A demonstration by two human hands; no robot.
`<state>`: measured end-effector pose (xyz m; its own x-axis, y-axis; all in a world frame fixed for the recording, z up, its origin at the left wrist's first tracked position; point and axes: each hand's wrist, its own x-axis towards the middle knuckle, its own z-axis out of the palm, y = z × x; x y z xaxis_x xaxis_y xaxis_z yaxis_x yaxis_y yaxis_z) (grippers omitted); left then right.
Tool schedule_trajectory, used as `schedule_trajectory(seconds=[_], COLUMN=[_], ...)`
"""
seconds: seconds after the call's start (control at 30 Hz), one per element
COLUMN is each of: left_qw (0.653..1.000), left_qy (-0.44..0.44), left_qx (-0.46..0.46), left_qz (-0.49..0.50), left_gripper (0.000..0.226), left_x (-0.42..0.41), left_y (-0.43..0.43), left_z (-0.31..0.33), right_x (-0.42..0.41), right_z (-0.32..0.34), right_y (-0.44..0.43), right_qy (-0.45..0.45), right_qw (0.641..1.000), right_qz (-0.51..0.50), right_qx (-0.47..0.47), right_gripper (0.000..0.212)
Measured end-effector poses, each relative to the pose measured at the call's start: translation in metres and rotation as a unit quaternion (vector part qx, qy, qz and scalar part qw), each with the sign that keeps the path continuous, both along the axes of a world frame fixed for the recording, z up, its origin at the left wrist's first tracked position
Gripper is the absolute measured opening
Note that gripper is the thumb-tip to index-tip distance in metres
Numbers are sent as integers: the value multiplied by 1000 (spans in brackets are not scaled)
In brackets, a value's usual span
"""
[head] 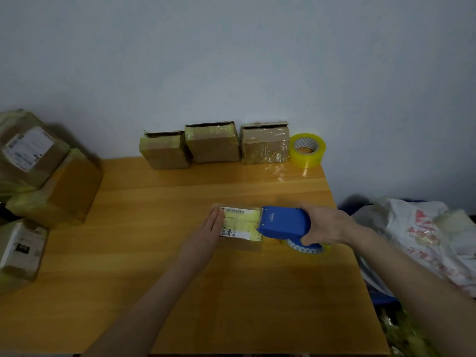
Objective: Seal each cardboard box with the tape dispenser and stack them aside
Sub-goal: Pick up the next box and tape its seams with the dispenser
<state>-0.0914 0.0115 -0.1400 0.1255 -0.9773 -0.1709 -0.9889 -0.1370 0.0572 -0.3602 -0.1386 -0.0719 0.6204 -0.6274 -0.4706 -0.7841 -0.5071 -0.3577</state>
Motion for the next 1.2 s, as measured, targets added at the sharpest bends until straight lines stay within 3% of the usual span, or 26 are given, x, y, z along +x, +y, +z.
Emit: schedule_trajectory(seconds=[0.1,0.33,0.57,0.9,1.2], left_qw=[999,997,997,997,998], left_qy=[-29,-64,-67,-70,-62], left_qx=[0,12,10,7,6], left_qz=[21,-45,-22,-14,-13], left_gripper=[93,73,73,72,72], left_x=[12,-14,-13,-12,-14], left_y=[5,-5,-9,-9,-9], left_z=[5,9,-1,-2,3], right_x=[22,22,4,-15,40], right_z=[-7,-27,-31,-26,-13], right_y=[5,10,5,-5,-4], right_qy=[-1,-60,-119,-70,66], right_qw=[1000,996,990,991,994], right_qz=[24,54,-18,-22,9], right_qx=[-8,-33,74,111,81], right_gripper=[68,89,89,87,75])
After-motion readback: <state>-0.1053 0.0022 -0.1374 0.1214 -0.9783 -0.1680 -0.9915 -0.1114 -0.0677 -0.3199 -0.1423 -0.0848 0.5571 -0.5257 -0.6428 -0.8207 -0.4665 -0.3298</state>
